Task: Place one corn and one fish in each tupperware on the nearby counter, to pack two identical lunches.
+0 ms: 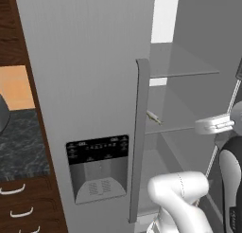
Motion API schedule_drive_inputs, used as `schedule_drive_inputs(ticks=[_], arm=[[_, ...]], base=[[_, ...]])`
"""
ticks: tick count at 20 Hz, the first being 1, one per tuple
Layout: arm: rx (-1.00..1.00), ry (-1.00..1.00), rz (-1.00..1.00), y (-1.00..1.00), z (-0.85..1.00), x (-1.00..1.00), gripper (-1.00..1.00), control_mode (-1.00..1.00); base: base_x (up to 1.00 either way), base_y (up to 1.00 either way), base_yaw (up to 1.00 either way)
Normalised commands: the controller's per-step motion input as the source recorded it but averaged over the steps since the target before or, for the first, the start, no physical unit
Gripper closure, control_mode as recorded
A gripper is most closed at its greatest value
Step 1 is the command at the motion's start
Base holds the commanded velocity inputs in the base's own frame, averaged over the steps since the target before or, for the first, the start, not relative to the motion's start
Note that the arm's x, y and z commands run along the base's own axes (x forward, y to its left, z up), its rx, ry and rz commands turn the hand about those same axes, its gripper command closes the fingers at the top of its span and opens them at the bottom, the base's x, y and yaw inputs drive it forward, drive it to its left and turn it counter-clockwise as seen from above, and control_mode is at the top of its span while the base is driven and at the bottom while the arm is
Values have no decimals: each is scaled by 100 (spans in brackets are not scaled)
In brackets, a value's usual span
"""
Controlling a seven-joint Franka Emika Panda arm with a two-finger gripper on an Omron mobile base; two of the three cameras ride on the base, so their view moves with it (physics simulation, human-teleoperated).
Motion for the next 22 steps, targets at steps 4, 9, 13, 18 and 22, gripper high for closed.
schedule_drive_inputs(ticks=[4,9,13,18,22], arm=[[0,10,-2,-6,-3,62,-100,-100],[0,20,3,-20,-24,56,-100,-100],[0,1,2,-4,-56,39,-100,-100],[0,2,0,0,-52,70,-100,-100],[5,-1,0,-4,-27,84,-100,-100]], base=[[0,0,0],[0,0,0],[0,0,0],[0,0,0],[0,0,0]])
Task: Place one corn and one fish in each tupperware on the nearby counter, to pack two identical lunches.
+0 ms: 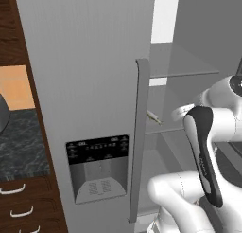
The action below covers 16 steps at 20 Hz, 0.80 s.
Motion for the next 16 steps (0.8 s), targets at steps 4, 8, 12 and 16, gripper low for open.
schedule_drive_inputs(ticks=[4,8,12,16], arm=[[0,6,0,0,-41,67,-100,-100],[0,11,2,0,-53,56,-100,-100],[0,4,4,0,-34,51,-100,-100],[0,0,4,0,-34,35,-100,-100]], base=[[0,0,0],[0,0,0],[0,0,0],[0,0,0]])
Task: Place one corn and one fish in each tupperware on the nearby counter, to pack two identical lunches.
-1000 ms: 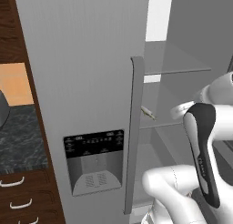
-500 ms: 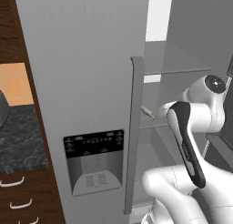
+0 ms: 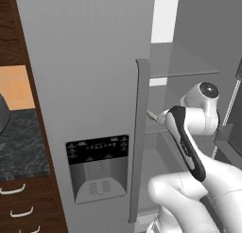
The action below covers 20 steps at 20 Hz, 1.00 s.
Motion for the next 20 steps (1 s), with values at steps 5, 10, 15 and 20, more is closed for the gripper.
schedule_drive_inputs(ticks=[5,10,15,20], arm=[[0,2,1,0,-15,48,-100,-100],[0,2,0,0,-13,47,-100,-100],[0,0,0,0,-18,51,-100,-100],[0,0,1,0,-32,49,-100,-100]], base=[[0,0,0],[0,0,0],[0,0,0],[0,0,0]])
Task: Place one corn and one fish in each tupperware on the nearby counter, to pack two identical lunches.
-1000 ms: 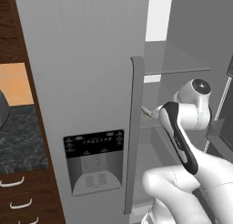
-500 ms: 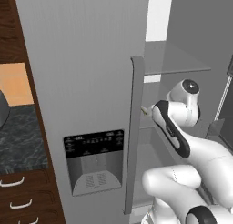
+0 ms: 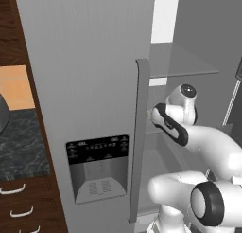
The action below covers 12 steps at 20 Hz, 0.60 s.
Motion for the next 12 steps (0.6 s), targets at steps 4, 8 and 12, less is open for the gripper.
schedule_drive_inputs(ticks=[4,8,12], arm=[[0,1,1,0,-34,51,-100,-100],[0,0,0,0,-34,33,-100,-100],[0,0,0,0,-30,40,-100,-100]], base=[[0,0,0],[0,0,0],[0,0,0]])
